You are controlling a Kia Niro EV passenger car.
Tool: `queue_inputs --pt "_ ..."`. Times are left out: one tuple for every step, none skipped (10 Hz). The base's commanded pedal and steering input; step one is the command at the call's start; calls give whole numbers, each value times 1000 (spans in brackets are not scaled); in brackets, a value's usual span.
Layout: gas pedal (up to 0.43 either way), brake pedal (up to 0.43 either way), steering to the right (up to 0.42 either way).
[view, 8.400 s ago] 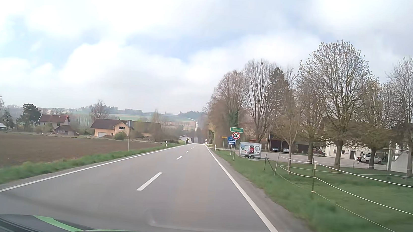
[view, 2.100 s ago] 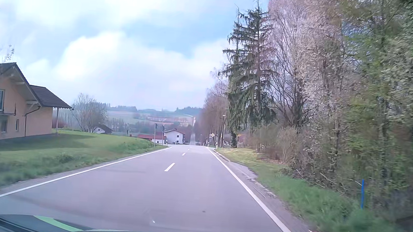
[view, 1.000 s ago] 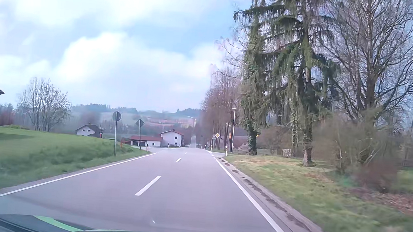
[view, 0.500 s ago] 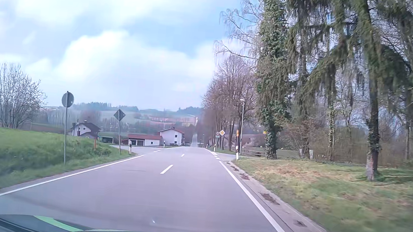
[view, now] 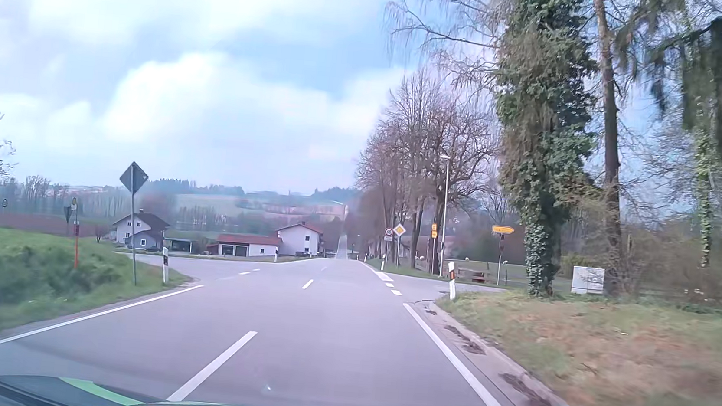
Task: Follow the waypoints while adhering to traffic rules and regulations
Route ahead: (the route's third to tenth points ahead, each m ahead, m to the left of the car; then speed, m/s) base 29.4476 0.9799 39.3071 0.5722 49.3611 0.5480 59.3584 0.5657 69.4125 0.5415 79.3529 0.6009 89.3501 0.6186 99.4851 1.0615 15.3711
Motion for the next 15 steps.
queue_inputs --pt "0 0 -4" --pt "0 0 -4" --pt "0 0 -4" --pt "0 0 -4" --pt "0 6 -4" --pt "0 6 -4" --pt "0 12 -4" --pt "0 18 -4" --pt "0 24 -4" --pt "0 24 -3" --pt "0 24 -3" --pt "0 24 -4" --pt "0 37 -3" --pt "0 43 -2" --pt "0 55 -1"
